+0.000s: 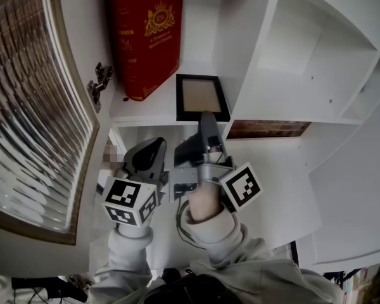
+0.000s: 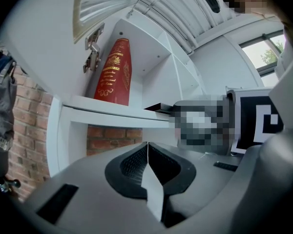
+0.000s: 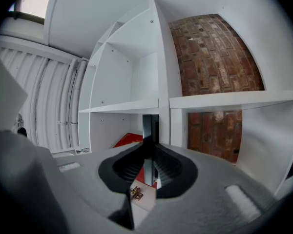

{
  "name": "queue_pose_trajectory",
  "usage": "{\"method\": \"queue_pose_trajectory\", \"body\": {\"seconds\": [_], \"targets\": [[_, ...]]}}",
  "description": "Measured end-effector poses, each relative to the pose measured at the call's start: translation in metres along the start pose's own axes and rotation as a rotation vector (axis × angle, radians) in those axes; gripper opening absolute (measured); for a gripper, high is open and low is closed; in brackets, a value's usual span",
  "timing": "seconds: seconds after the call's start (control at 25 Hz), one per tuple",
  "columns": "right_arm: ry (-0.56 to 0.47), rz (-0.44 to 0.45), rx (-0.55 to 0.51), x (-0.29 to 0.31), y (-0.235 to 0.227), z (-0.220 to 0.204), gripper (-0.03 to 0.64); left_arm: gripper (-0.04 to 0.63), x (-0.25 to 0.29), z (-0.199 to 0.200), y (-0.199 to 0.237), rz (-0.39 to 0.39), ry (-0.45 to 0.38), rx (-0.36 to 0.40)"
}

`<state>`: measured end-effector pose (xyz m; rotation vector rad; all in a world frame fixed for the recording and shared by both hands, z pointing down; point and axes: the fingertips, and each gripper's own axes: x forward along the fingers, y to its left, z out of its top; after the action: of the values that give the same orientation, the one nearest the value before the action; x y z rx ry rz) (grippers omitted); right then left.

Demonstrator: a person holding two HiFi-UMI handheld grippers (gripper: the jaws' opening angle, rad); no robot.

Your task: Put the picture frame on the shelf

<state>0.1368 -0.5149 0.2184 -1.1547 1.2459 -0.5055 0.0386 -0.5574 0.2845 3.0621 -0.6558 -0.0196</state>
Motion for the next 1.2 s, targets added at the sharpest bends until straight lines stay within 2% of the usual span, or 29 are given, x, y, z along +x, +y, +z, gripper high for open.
{"method": "queue_pose_trajectory", "body": {"seconds": [0.2, 0.32, 0.56, 0.88, 1.04, 1.2], "targets": [[0.027, -0.005, 0.012, 0.0, 0.002, -0.001, 0.069, 0.006, -0.001, 0.002, -0.003, 0.004, -0.006, 0.0], [0.045, 0.009, 0.005, -0.001, 0.006, -0.002, 0.143, 0.006, -0.002, 0.002, -0.003, 0.011, -0.006, -0.005], [0.1, 0.0, 0.062, -0.004, -0.001, -0.011, 0.187, 0.006, -0.004, 0.001, -0.005, 0.024, -0.005, 0.0], [0.194, 0.033, 0.065, -0.022, -0.003, -0.023, 0.192, 0.006, -0.012, -0.011, -0.012, 0.041, -0.016, -0.01], [0.266, 0.056, -0.003, -0.039, -0.003, -0.027, 0.192, 0.006, -0.021, -0.023, -0.02, 0.061, -0.022, -0.028], [0.376, 0.08, -0.159, -0.054, 0.001, -0.034, 0.192, 0.006, -0.031, -0.032, -0.03, 0.087, -0.012, -0.051]]}}
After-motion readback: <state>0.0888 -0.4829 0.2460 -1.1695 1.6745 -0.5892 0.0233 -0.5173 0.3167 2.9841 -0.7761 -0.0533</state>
